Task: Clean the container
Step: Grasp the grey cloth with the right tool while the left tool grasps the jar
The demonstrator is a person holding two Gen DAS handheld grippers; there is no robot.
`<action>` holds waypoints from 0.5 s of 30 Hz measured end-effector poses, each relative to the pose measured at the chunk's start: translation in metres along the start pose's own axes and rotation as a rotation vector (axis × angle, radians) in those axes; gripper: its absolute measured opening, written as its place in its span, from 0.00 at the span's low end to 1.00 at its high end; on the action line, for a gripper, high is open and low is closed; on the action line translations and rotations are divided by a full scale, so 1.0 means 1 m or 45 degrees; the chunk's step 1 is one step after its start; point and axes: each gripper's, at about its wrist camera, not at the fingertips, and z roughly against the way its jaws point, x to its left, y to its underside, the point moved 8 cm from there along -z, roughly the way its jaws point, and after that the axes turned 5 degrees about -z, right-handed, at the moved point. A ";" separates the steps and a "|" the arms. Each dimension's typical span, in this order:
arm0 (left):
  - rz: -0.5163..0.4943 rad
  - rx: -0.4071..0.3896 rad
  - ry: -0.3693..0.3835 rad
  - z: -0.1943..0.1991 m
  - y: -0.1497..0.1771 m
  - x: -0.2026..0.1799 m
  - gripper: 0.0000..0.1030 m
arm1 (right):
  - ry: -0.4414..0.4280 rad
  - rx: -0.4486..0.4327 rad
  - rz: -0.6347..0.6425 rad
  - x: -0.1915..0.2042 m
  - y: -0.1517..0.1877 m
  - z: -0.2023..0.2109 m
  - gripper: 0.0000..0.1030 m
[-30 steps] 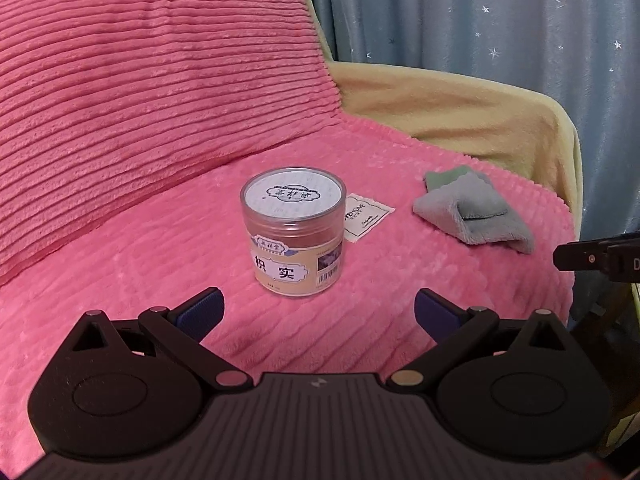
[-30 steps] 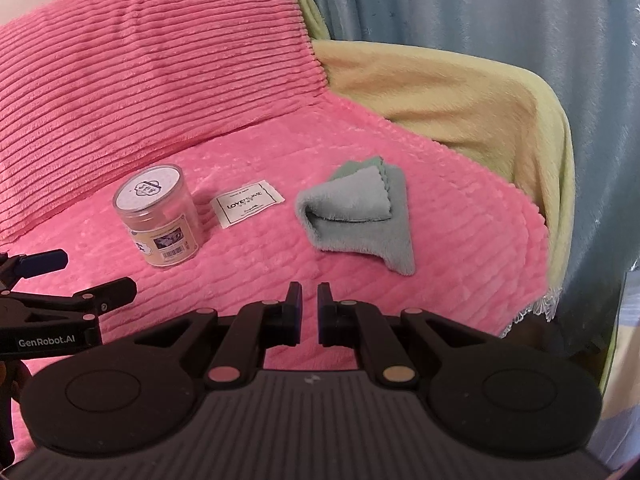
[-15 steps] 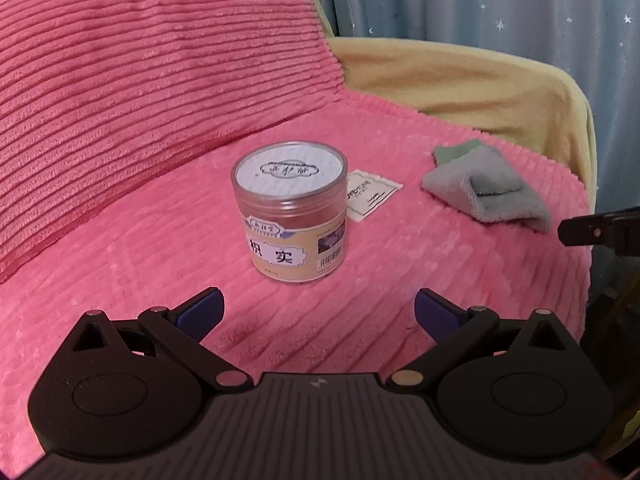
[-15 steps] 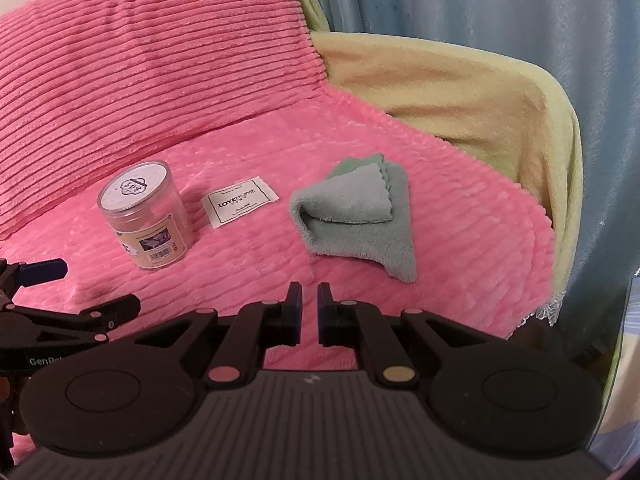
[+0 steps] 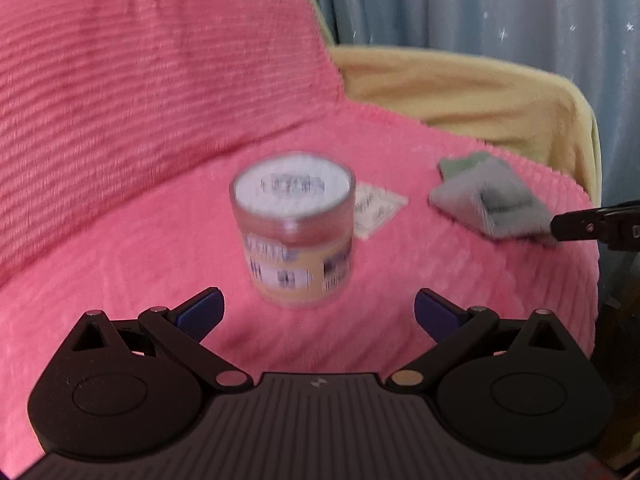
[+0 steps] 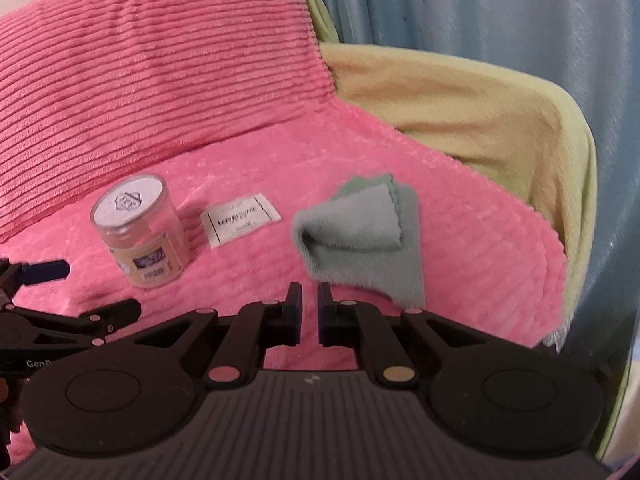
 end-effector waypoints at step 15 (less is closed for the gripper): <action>-0.009 -0.102 -0.049 -0.037 -0.003 0.007 0.99 | -0.001 -0.064 0.122 0.008 -0.006 -0.049 0.13</action>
